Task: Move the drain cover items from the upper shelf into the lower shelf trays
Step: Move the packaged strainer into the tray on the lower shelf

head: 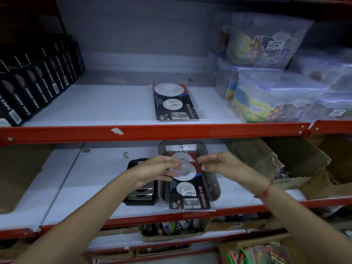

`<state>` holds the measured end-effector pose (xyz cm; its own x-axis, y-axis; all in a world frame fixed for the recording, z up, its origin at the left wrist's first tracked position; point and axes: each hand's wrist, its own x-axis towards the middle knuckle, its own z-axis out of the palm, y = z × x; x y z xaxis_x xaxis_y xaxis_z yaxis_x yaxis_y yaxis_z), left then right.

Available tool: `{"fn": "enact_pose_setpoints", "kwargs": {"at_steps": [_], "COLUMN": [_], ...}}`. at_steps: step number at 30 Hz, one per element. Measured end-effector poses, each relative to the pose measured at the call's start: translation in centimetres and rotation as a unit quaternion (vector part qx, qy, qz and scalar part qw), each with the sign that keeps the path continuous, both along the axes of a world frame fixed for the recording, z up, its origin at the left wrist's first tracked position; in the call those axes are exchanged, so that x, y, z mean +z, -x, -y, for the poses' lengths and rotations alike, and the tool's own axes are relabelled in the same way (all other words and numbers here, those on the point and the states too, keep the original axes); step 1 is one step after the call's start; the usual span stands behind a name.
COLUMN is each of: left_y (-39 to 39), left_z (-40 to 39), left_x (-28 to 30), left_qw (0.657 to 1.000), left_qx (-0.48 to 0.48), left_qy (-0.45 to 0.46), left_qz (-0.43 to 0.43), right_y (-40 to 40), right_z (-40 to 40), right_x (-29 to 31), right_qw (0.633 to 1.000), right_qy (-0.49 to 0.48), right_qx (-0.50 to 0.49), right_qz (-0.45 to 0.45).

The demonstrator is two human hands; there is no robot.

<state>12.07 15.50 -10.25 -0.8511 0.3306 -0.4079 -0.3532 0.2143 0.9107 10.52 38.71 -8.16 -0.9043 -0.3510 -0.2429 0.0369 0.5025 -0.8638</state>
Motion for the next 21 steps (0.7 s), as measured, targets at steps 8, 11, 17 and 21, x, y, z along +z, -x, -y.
{"fn": "enact_pose_setpoints", "kwargs": {"at_steps": [8, 11, 17, 21], "left_y": [6.1, 10.6, 16.0, 16.5], "left_z": [1.8, 2.8, 4.7, 4.4], "left_x": [11.2, 12.0, 9.9, 9.1], "left_qw": [0.976, 0.951, 0.844, 0.921], "left_qx": [0.072, 0.239, 0.299, 0.298], "left_qy": [-0.149, -0.071, 0.41, 0.205], "left_qz": [-0.139, -0.182, -0.175, -0.143], "right_y": [7.2, 12.5, 19.8, 20.2], "right_z": [2.3, 3.3, 5.6, 6.8], "right_x": [9.8, 9.9, 7.5, 6.8], "right_qw": [0.983, 0.974, 0.97, 0.971], "right_qy": [0.133, 0.155, 0.011, -0.001], "right_qx": [-0.077, -0.152, -0.24, -0.232], "right_qz": [-0.102, -0.071, -0.041, -0.052]}}
